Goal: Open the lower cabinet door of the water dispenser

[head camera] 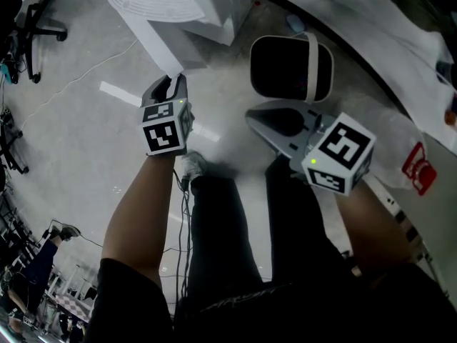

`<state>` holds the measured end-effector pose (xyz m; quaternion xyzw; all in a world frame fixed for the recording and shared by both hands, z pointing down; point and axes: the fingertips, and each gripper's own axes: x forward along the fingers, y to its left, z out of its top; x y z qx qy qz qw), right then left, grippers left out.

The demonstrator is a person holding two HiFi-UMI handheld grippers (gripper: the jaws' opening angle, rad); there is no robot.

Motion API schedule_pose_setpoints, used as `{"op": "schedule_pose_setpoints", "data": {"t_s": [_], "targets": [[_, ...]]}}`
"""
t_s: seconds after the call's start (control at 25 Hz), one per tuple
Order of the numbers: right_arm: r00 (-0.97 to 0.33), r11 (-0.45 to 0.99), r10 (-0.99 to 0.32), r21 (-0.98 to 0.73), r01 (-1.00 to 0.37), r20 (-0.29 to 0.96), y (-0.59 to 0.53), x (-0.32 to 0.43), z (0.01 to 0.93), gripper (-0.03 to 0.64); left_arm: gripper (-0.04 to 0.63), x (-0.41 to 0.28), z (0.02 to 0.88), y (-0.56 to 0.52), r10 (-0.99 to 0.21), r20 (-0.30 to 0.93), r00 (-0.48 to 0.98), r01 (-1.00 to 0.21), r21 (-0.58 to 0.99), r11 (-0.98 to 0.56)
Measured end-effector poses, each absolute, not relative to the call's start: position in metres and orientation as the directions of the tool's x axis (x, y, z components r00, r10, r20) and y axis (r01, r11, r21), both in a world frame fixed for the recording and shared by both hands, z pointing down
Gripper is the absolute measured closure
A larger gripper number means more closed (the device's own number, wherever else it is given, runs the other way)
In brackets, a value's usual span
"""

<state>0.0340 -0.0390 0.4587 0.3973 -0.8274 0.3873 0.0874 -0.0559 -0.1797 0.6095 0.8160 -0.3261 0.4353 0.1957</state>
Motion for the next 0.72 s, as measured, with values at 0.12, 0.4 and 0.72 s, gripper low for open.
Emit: {"op": "schedule_pose_setpoints", "data": {"t_s": [0.12, 0.4, 0.72], "targets": [[-0.665, 0.387, -0.590, -0.563, -0.730, 0.457, -0.042, 0.030, 0.456, 0.603, 0.494, -0.063, 0.610, -0.180, -0.356, 0.842, 0.404, -0.702, 0.037, -0.711], [-0.658, 0.380, -0.592, -0.559, -0.737, 0.466, -0.043, 0.012, 0.454, 0.603, 0.494, -0.081, 0.611, -0.181, -0.340, 0.846, 0.409, -0.688, 0.041, -0.725], [-0.659, 0.378, -0.583, -0.559, -0.738, 0.475, -0.047, -0.013, 0.457, 0.603, 0.494, -0.106, 0.611, -0.188, -0.322, 0.851, 0.415, -0.647, 0.027, -0.762]]}}
